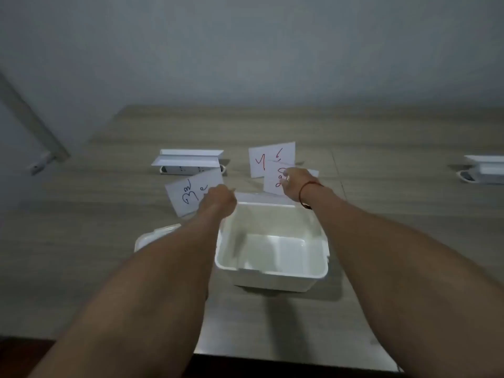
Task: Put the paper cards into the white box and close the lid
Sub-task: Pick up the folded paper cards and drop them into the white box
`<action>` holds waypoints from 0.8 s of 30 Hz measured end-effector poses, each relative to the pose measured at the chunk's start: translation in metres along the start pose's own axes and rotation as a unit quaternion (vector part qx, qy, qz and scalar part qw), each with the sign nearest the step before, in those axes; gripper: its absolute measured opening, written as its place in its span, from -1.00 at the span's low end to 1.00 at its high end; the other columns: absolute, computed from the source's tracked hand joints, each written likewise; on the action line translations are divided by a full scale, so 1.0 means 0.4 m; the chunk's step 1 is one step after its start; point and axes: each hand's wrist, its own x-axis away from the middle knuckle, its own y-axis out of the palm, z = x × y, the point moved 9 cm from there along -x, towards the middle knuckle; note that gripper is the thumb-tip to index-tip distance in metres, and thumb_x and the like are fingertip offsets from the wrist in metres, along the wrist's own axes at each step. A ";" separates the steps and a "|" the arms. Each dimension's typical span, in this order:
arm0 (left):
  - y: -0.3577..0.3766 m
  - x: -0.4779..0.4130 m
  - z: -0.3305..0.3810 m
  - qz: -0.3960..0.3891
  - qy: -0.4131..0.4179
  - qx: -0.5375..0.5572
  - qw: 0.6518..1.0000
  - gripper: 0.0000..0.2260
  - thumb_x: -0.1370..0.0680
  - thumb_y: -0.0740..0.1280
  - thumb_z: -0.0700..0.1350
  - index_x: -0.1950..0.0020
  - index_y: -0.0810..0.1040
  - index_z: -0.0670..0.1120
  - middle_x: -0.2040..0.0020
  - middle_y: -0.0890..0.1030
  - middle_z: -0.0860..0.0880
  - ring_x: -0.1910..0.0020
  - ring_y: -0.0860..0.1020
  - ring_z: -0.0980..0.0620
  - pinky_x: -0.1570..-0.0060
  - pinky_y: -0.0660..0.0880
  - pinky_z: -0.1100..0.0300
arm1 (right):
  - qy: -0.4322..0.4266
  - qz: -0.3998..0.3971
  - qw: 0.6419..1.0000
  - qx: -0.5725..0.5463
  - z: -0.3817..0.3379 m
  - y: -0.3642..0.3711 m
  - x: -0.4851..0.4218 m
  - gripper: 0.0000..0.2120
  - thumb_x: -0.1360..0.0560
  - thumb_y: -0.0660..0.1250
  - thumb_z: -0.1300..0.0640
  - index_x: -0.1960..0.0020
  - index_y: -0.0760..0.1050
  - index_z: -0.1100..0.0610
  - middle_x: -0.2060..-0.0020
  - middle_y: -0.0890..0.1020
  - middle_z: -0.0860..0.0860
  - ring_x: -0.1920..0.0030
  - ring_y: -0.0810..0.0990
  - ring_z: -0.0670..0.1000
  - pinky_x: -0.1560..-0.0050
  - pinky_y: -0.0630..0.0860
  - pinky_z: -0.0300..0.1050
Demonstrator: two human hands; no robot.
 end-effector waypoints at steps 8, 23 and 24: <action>0.168 -0.050 -0.082 -0.019 -0.046 0.073 0.996 -0.57 -0.65 -0.02 0.00 -0.20 0.50 -0.25 -0.23 0.55 -0.27 -0.23 0.51 -0.24 -0.15 0.42 0.02 | 0.022 -0.067 0.997 -0.024 0.049 0.165 -0.109 -0.74 -0.59 0.18 0.10 -0.21 0.51 0.14 -0.26 0.52 0.17 -0.31 0.47 0.20 -0.31 0.39 0.01; 0.187 -0.050 -0.102 -0.039 -0.041 0.076 0.995 -0.54 -0.67 -0.06 0.00 -0.32 0.44 -0.27 -0.28 0.52 -0.28 -0.26 0.49 -0.24 -0.13 0.39 0.06 | -0.015 0.032 0.999 -0.003 0.007 0.093 -0.095 -0.76 -0.63 0.12 0.16 -0.22 0.49 0.08 -0.16 0.62 0.10 -0.23 0.53 0.14 -0.27 0.28 0.01; 0.189 -0.040 -0.106 -0.052 -0.049 0.074 0.995 -0.54 -0.67 -0.05 0.00 -0.35 0.41 -0.27 -0.29 0.51 -0.29 -0.27 0.48 -0.25 -0.16 0.40 0.04 | -0.020 0.054 0.998 -0.001 0.003 0.052 -0.081 -0.75 -0.63 0.11 0.16 -0.23 0.48 0.07 -0.18 0.62 0.09 -0.24 0.52 0.13 -0.26 0.26 0.00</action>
